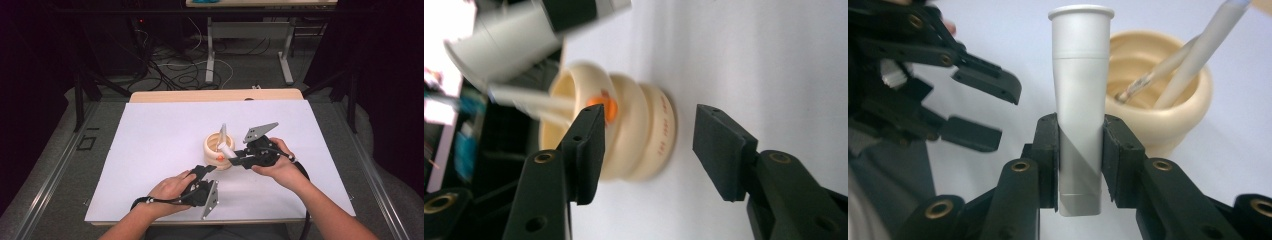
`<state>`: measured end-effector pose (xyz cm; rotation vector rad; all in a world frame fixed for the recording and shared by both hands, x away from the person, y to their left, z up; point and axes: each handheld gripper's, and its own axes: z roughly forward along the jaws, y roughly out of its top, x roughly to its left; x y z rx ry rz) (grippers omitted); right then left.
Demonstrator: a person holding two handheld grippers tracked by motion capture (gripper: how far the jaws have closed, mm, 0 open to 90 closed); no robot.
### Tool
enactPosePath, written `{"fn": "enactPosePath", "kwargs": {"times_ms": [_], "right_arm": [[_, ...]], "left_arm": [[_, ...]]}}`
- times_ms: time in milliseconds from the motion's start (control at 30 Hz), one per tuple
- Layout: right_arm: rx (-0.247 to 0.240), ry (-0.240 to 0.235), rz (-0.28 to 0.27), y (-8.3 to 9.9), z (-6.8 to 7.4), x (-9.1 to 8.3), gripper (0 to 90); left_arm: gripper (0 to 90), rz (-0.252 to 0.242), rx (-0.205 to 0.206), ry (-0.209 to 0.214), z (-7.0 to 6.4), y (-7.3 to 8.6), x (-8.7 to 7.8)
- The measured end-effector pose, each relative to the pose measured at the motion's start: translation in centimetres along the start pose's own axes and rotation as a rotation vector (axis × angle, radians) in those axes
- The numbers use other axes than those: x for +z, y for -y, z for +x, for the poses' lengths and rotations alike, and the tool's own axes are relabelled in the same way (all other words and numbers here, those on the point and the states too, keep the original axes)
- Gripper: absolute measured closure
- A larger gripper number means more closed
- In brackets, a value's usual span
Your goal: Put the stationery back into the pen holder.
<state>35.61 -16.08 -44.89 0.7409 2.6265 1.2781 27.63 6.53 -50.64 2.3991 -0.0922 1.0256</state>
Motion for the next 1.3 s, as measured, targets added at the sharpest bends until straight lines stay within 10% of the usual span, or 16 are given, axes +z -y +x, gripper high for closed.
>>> {"fn": "enactPosePath", "kwargs": {"times_ms": [400,600,900,1300], "right_arm": [[0.102,0.084,-0.223,-1.6,-0.5,1.7,70.8],[0.130,0.134,-0.250,-1.9,-0.8,3.9,70.8],[0.201,0.172,-0.211,-0.6,-1.9,5.7,63.7],[0.206,0.255,-0.262,0.7,-1.6,0.8,33.9]], "left_arm": [[22.6,0.033,-0.555,0.123,2.4,4.0,0.9],[15.0,0.005,-0.749,0.164,2.9,5.4,0.9],[10.0,-0.035,-0.906,0.147,3.8,6.6,0.8],[8.3,-0.035,-1.002,0.109,4.9,8.0,0.3]]}}
